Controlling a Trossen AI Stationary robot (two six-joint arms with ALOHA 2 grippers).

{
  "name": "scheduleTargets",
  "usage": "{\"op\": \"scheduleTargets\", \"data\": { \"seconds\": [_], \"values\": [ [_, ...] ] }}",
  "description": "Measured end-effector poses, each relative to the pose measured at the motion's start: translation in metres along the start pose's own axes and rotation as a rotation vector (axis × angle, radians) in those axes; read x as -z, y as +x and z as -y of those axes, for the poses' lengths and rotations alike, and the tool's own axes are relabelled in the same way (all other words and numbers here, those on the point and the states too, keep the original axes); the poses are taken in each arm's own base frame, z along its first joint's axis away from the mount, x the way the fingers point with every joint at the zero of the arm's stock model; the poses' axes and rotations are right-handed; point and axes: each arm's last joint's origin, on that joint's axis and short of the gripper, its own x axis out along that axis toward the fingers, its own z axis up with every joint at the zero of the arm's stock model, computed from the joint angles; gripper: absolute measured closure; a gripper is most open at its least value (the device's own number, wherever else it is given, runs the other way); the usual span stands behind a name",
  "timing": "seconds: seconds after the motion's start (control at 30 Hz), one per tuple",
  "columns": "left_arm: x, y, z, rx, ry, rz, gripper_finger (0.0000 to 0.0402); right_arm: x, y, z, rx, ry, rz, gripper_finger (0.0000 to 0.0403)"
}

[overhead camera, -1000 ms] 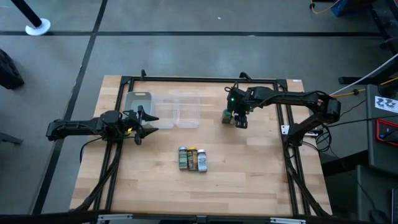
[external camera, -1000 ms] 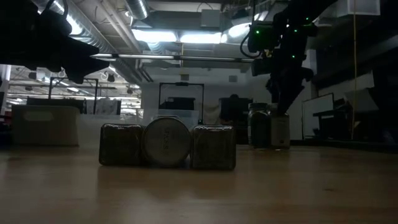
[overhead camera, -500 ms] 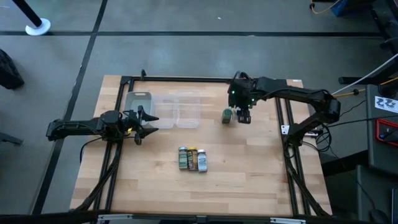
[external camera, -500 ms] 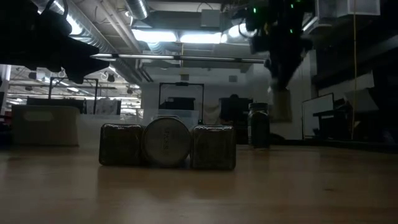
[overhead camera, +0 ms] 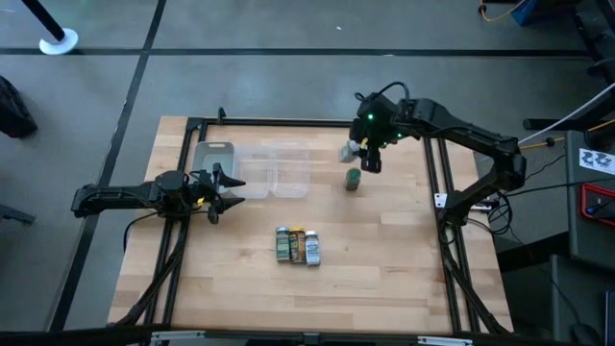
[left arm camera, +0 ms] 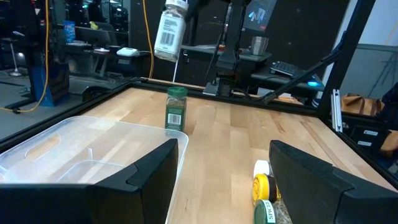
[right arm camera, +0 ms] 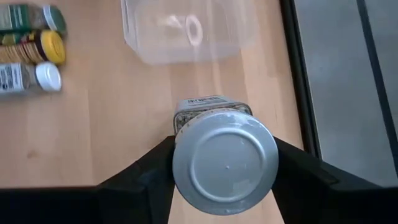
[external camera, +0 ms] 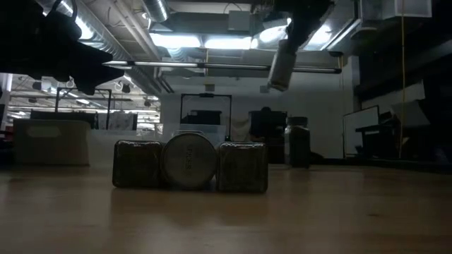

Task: Sort spices by type
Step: Put the top white seasoning bottle into the right transparent bin

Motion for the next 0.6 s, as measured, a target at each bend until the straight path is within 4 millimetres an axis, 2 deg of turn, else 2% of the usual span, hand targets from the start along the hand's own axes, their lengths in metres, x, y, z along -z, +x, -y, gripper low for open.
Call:
{"op": "scheduleTargets", "data": {
  "seconds": [0.07, 0.17, 0.37, 0.47, 0.6],
  "values": [
    [0.000, 0.000, 0.000, 0.000, 0.000, 0.000, 0.0164, -0.004, 0.006, 0.001, -0.013, -0.001, 0.022, 0.0187],
    [0.000, 0.000, 0.000, 0.000, 0.000, 0.001, 0.0164, -0.014, 0.025, 0.002, -0.077, -0.008, 0.052, 0.0189],
    [0.000, 0.000, 0.000, 0.000, 0.000, 0.000, 0.0164, -0.033, 0.082, 0.005, -0.199, -0.057, 0.108, 0.0187],
    [0.000, 0.000, 0.000, 0.000, 0.000, 0.000, 0.0164, -0.040, 0.111, 0.001, -0.229, -0.099, 0.116, 0.0188],
    [0.000, 0.000, 0.000, 0.000, 0.000, 0.000, 0.0164, -0.048, 0.137, -0.010, -0.233, -0.210, 0.138, 0.0188]
  ]
}}
